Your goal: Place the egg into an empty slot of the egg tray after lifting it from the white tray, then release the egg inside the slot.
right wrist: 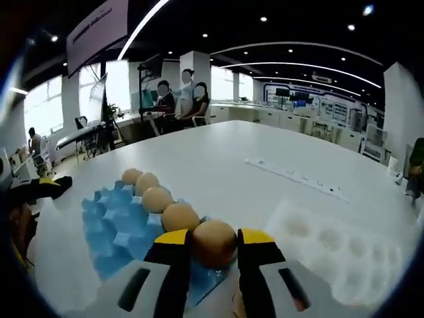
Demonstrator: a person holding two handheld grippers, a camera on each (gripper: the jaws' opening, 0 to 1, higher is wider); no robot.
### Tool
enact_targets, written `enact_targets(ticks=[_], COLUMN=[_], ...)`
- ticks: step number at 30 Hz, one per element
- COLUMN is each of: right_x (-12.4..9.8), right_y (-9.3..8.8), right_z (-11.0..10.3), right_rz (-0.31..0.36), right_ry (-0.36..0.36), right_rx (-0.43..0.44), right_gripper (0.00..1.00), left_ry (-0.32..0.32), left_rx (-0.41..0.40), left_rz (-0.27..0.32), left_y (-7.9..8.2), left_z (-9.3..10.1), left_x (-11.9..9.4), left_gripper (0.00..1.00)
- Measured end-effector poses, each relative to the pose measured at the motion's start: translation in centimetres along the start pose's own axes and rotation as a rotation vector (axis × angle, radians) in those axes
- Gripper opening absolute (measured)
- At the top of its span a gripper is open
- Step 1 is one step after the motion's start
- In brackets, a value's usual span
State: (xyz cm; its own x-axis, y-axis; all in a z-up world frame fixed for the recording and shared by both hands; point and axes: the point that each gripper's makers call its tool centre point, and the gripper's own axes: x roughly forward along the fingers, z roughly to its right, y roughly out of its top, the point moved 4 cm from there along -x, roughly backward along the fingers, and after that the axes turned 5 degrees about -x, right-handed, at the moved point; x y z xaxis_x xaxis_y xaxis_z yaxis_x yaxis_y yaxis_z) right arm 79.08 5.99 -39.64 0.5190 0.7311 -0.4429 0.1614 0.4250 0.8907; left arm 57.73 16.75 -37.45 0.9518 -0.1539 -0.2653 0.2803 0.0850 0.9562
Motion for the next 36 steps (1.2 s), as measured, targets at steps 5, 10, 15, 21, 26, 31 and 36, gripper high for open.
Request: enact_targets(ticks=[5,10,15,21,26,31,36], right_x=[0.2,0.8,0.9,0.7,0.5,-0.2,-1.5], right_y=[-0.1,0.0,0.0,0.1,0.1,0.0,0.2], right_z=[-0.1,-0.1,0.0,-0.2,0.0,0.6,1.3], right_rz=[-0.035,-0.043,-0.050,-0.040,-0.016,0.035,0.048], right_ry=[0.019,0.033,0.034,0.034,0.002,0.006,-0.029], right_rx=[-0.075,-0.079,-0.069,-0.070,-0.093,-0.023,-0.041], right_gripper=[0.29,0.29,0.28,0.31,0.41,0.62,0.62], left_ry=[-0.010,-0.019,-0.017,-0.011,-0.012,-0.018,-0.035], left_rx=[0.003,0.001,-0.008,-0.016,-0.031,-0.037,-0.023], left_rz=[0.008,0.018,0.018,0.021,0.037,0.048,0.099], left_y=[0.1,0.3,0.1,-0.1,0.1,0.3,1.0], left_z=[0.0,0.1,-0.1,-0.4,-0.6,-0.5,0.1], left_x=[0.1,0.1,0.0,-0.4,-0.6,-0.7,-0.6], left_gripper=[1.00,1.00,1.00,1.00,1.00,1.00,1.00])
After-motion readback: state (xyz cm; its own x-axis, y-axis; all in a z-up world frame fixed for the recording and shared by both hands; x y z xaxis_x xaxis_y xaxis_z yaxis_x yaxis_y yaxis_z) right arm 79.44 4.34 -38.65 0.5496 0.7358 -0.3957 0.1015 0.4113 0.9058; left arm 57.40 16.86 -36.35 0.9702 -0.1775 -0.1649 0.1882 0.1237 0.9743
